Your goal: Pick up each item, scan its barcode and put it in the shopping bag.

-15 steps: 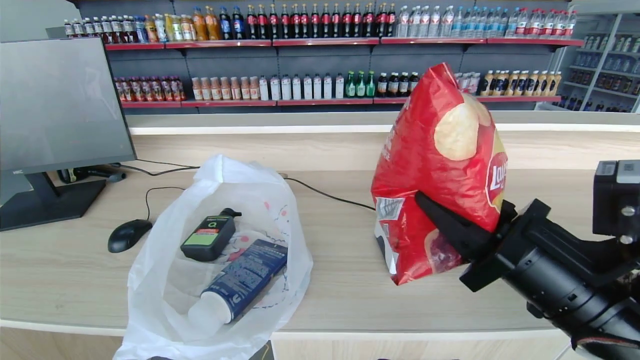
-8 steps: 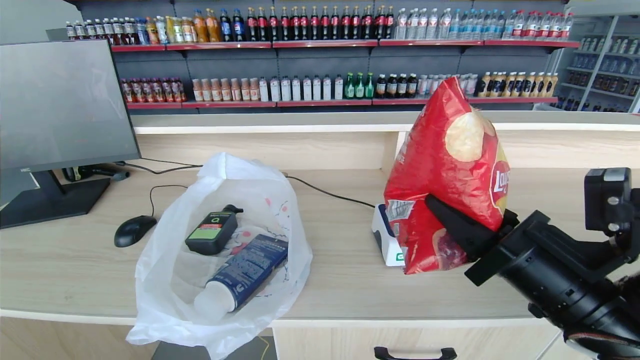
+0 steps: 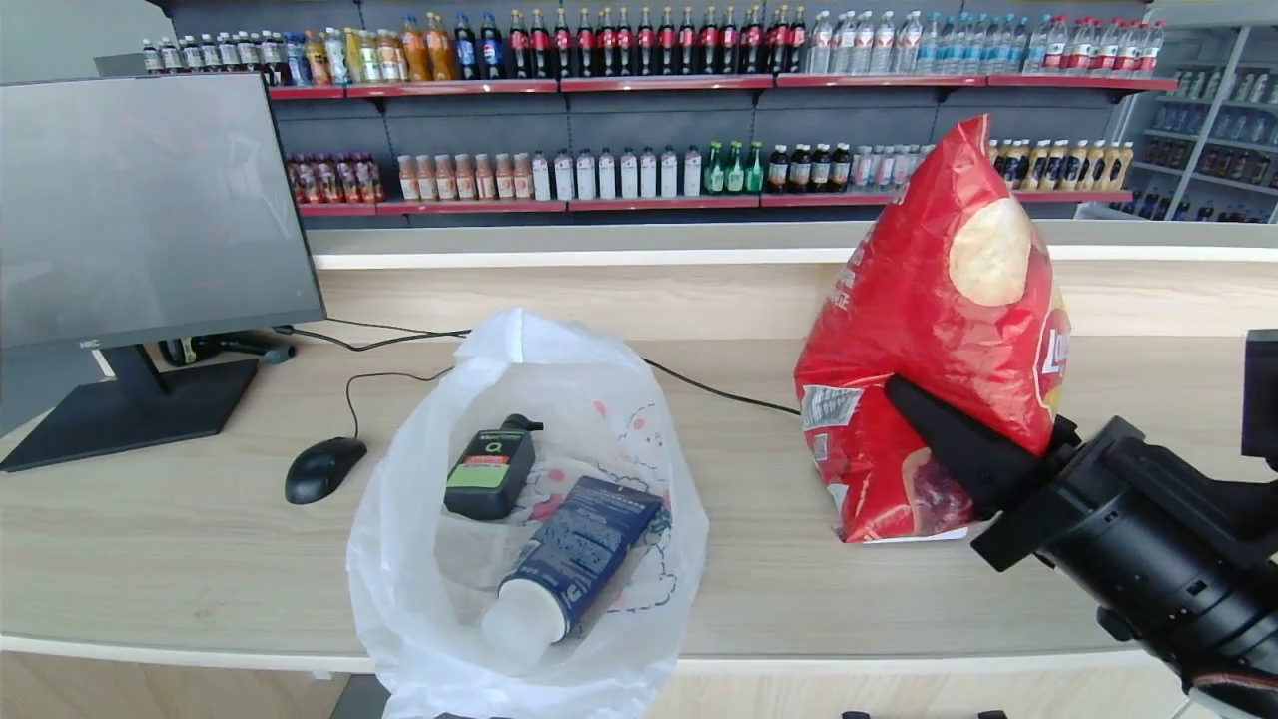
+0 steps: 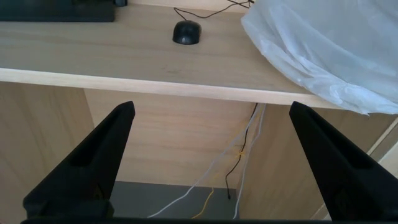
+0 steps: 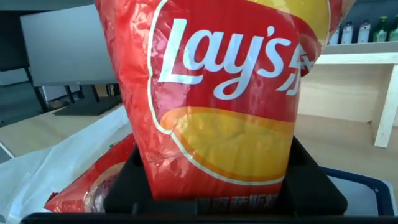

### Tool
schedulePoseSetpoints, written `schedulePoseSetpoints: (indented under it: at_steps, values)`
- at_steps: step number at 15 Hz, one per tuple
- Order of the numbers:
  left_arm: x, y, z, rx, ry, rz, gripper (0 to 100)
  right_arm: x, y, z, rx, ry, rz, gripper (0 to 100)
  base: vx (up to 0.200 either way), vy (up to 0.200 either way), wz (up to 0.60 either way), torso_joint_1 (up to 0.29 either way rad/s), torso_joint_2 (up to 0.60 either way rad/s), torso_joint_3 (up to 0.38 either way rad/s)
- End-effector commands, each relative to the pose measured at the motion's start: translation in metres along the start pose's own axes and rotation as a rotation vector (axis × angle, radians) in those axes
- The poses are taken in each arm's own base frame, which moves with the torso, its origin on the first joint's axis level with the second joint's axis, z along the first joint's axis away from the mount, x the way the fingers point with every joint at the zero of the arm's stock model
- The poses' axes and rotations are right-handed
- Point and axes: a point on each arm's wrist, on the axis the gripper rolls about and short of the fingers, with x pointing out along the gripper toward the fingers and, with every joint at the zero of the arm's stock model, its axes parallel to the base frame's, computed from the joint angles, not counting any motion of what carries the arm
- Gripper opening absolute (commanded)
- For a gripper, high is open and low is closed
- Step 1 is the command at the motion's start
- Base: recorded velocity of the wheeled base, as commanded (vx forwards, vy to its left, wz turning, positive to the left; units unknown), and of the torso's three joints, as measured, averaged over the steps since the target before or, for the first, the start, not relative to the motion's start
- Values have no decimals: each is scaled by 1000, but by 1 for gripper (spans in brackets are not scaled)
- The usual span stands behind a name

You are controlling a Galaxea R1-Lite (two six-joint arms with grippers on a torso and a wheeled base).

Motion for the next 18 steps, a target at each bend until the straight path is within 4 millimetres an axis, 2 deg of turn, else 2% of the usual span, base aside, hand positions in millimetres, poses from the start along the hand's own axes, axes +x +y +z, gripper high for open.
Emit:
schedulePoseSetpoints:
  at_steps: [1, 5, 10, 11, 13, 15, 17, 18]
  values:
    - [0, 0, 0, -2, 1, 1, 100, -7, 0, 7, 1, -25, 2, 0, 0, 200, 0, -2, 2, 2]
    - [0, 0, 0, -2, 2, 1, 100, -6, 0, 12, 5, -50, 3, 0, 0, 200, 0, 2, 2, 5]
    - [0, 0, 0, -2, -1, 1, 100, -14, -1, -4, 8, 34, 23, 0, 0, 200, 0, 3, 0, 2]
    - [0, 0, 0, 1, -1, -1, 100, -13, -1, -4, 25, 35, 32, 0, 0, 0, 0, 0, 0, 0]
    - [0, 0, 0, 3, -1, -1, 100, 4, 3, 5, 37, -16, 108, 0, 0, 0, 0, 0, 0, 0]
    - [0, 0, 0, 1, -1, -1, 100, 49, 17, 18, 57, -90, 146, 0, 0, 0, 0, 0, 0, 0]
    - [0, 0, 0, 0, -1, -1, 100, 66, 24, 16, 149, -79, 135, 0, 0, 0, 0, 0, 0, 0]
    - [0, 0, 0, 0, -1, -1, 100, 68, 27, 6, 183, -17, 137, 0, 0, 0, 0, 0, 0, 0]
